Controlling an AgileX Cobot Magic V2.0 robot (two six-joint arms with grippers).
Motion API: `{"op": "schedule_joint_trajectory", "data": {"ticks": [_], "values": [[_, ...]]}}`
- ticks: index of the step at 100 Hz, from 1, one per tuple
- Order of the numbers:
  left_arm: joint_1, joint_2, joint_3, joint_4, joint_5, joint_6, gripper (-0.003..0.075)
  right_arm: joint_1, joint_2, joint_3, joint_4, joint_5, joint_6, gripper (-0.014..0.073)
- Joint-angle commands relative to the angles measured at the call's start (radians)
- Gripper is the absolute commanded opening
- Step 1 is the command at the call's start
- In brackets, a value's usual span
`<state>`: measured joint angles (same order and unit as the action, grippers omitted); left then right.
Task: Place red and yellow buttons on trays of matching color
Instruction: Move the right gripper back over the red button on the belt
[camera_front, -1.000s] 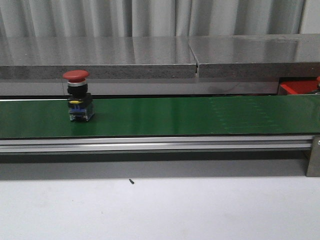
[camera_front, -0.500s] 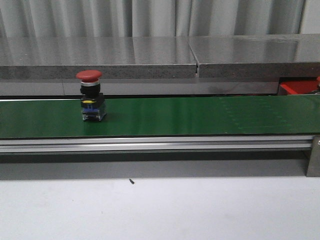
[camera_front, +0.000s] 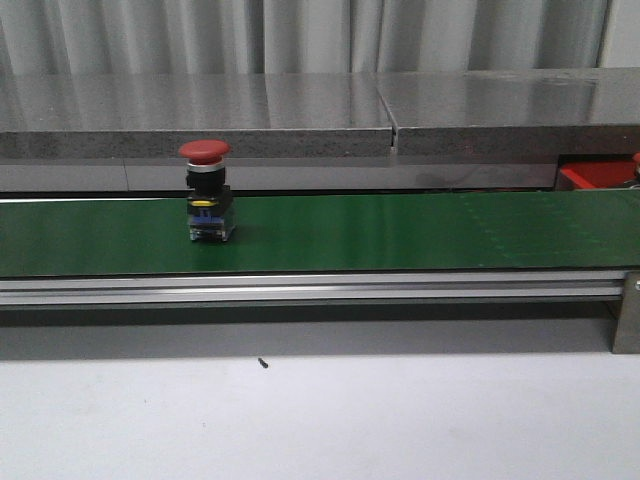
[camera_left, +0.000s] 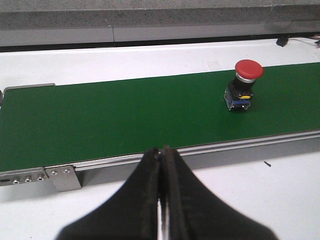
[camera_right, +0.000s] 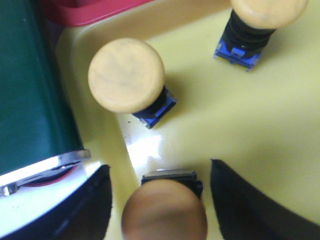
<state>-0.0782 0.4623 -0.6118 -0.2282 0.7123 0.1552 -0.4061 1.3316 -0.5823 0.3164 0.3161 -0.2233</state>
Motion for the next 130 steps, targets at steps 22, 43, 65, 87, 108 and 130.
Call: {"op": "schedule_joint_trajectory", "data": {"ticks": [22, 43, 65, 87, 108, 130], "values": [[-0.008, 0.004, -0.027, -0.017, -0.066, 0.001, -0.0019, -0.007, -0.072, -0.073, -0.004, 0.003, -0.005, 0.0607], [-0.008, 0.004, -0.027, -0.017, -0.066, 0.001, -0.0019, -0.006, -0.194, -0.105, -0.012, 0.059, -0.005, 0.0607], [-0.008, 0.004, -0.027, -0.017, -0.066, 0.001, -0.0019, 0.103, -0.257, -0.216, -0.011, 0.191, -0.006, 0.0607], [-0.008, 0.004, -0.027, -0.017, -0.066, 0.001, -0.0019, 0.314, -0.204, -0.395, -0.018, 0.318, -0.033, 0.0607], [-0.008, 0.004, -0.027, -0.017, -0.066, 0.001, -0.0019, 0.471, -0.075, -0.576, -0.018, 0.452, -0.067, 0.0607], [-0.008, 0.004, -0.027, -0.017, -0.066, 0.001, -0.0019, 0.612, 0.111, -0.750, -0.018, 0.584, -0.082, 0.0607]]}}
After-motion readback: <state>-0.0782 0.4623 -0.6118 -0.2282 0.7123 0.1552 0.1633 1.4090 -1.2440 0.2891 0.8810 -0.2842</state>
